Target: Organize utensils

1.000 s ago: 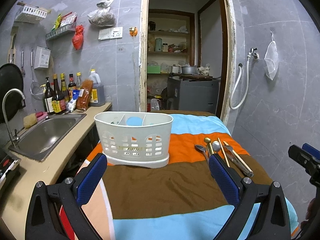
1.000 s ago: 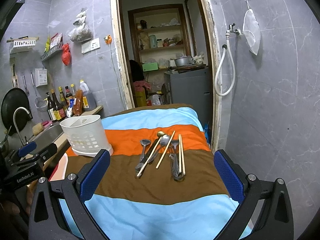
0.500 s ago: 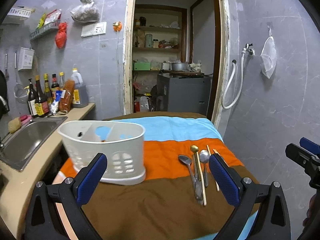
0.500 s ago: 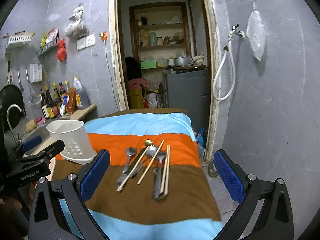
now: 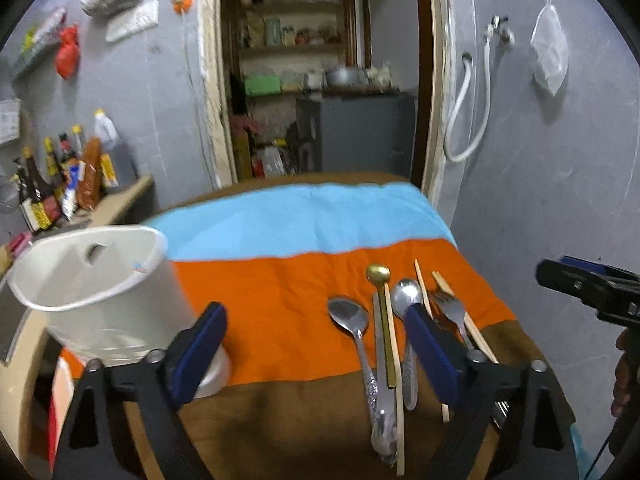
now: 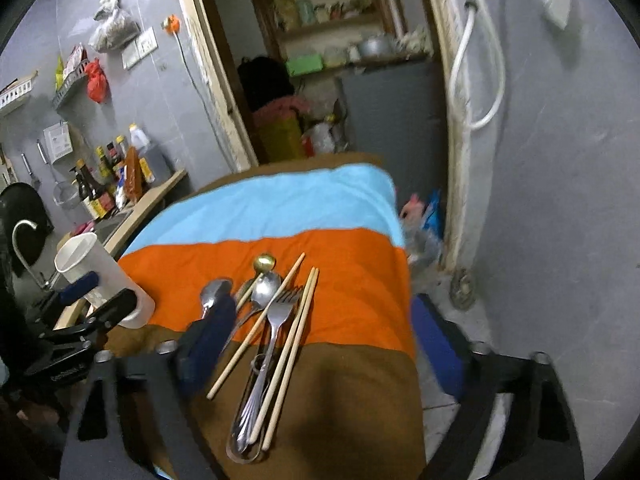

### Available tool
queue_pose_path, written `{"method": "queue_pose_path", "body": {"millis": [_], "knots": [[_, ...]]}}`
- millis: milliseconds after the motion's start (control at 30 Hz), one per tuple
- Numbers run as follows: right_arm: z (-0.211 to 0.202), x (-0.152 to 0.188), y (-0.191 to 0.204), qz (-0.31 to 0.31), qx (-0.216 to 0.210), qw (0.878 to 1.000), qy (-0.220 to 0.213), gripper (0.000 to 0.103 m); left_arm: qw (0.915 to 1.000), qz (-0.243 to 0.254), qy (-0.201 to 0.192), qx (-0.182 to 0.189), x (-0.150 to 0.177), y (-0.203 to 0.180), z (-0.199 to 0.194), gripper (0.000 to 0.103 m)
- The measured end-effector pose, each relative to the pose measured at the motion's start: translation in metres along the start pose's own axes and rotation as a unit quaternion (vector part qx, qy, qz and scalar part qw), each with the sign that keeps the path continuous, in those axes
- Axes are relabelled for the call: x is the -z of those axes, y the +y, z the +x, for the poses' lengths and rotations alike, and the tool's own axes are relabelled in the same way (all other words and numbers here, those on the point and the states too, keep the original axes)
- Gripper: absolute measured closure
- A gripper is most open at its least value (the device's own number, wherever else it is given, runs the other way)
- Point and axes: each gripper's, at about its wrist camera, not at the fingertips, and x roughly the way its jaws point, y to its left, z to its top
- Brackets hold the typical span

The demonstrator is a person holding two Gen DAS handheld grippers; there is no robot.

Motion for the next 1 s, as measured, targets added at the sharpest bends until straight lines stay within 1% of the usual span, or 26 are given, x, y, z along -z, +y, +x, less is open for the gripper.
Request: {"method": "queue_pose_path", "body": {"millis": [33, 67, 100, 133, 167, 200, 233, 267, 300, 367, 433, 500, 567, 700, 767, 800, 867, 900, 933, 967, 1000], "knots": [[0.014, -0.001, -0.003, 0.002, -0.012, 1.000, 0.014, 0.041, 0.9999, -0.002, 0.011, 0.003, 0.000, -0.002, 0.008, 0.028], [0.024, -0.002, -0.005, 0.003, -0.019, 1.000, 0.023, 0.045, 0.9997, -0.003, 0.021, 0.007, -0.001, -0.003, 0.015, 0.036], [0.034, -0.003, -0.007, 0.005, -0.025, 0.999, 0.031, 0.054, 0.9993, -0.004, 0.034, 0.014, -0.001, -0.004, 0.023, 0.039], [0.048, -0.003, -0.009, 0.009, -0.033, 0.998, 0.047, 0.058, 0.9989, -0.005, 0.042, 0.018, 0.000, -0.006, 0.029, 0.047], [0.060, -0.004, -0.010, 0.012, -0.041, 0.997, 0.060, 0.059, 0.9984, -0.007, 0.053, 0.022, 0.001, -0.007, 0.034, 0.054], [0.071, -0.004, -0.010, 0.014, -0.046, 0.996, 0.070, 0.062, 0.9974, -0.012, 0.065, 0.026, 0.002, -0.007, 0.042, 0.056], [0.080, -0.004, -0.009, 0.014, -0.051, 0.996, 0.077, 0.068, 0.9968, -0.017, 0.073, 0.030, 0.002, -0.007, 0.047, 0.060], [0.090, -0.003, -0.008, 0.014, -0.058, 0.995, 0.085, 0.071, 0.9960, -0.023, 0.080, 0.033, 0.003, -0.006, 0.051, 0.064], [0.095, -0.003, -0.008, 0.014, -0.061, 0.994, 0.092, 0.074, 0.9947, -0.032, 0.090, 0.038, 0.003, -0.005, 0.057, 0.066], [0.111, -0.002, -0.002, 0.010, -0.072, 0.991, 0.111, 0.076, 0.9923, -0.046, 0.104, 0.049, 0.003, -0.003, 0.066, 0.069], [0.124, -0.001, 0.003, 0.007, -0.081, 0.988, 0.128, 0.084, 0.9901, -0.056, 0.115, 0.057, 0.004, -0.001, 0.074, 0.071], [0.130, 0.001, 0.002, 0.009, -0.086, 0.986, 0.145, 0.085, 0.9867, -0.069, 0.129, 0.070, 0.004, 0.002, 0.081, 0.073], [0.141, 0.003, 0.008, 0.010, -0.091, 0.983, 0.160, 0.088, 0.9819, -0.084, 0.144, 0.090, 0.004, 0.005, 0.088, 0.078], [0.149, 0.000, 0.011, 0.017, -0.101, 0.980, 0.173, 0.089, 0.9736, -0.111, 0.163, 0.116, 0.004, 0.006, 0.100, 0.081], [0.151, 0.000, 0.005, 0.033, -0.117, 0.976, 0.183, 0.089, 0.9679, -0.129, 0.172, 0.131, 0.005, 0.009, 0.105, 0.082], [0.153, 0.001, 0.002, 0.040, -0.125, 0.973, 0.192, 0.089, 0.9637, -0.143, 0.178, 0.140, 0.005, 0.012, 0.107, 0.083], [0.157, 0.001, 0.005, 0.047, -0.137, 0.969, 0.200, 0.091, 0.9581, -0.160, 0.184, 0.151, 0.007, 0.016, 0.110, 0.086], [0.159, 0.001, 0.005, 0.049, -0.140, 0.968, 0.202, 0.091, 0.9568, -0.164, 0.185, 0.152, 0.007, 0.016, 0.113, 0.087], [0.160, 0.002, 0.002, 0.052, -0.142, 0.967, 0.203, 0.092, 0.9551, -0.170, 0.188, 0.154, 0.007, 0.017, 0.114, 0.089], [0.161, 0.002, 0.002, 0.061, -0.146, 0.966, 0.206, 0.093, 0.9540, -0.173, 0.189, 0.156, 0.008, 0.017, 0.113, 0.094], [0.161, 0.002, 0.000, 0.069, -0.150, 0.964, 0.208, 0.097, 0.9538, -0.174, 0.188, 0.157, 0.008, 0.016, 0.112, 0.097]]}}
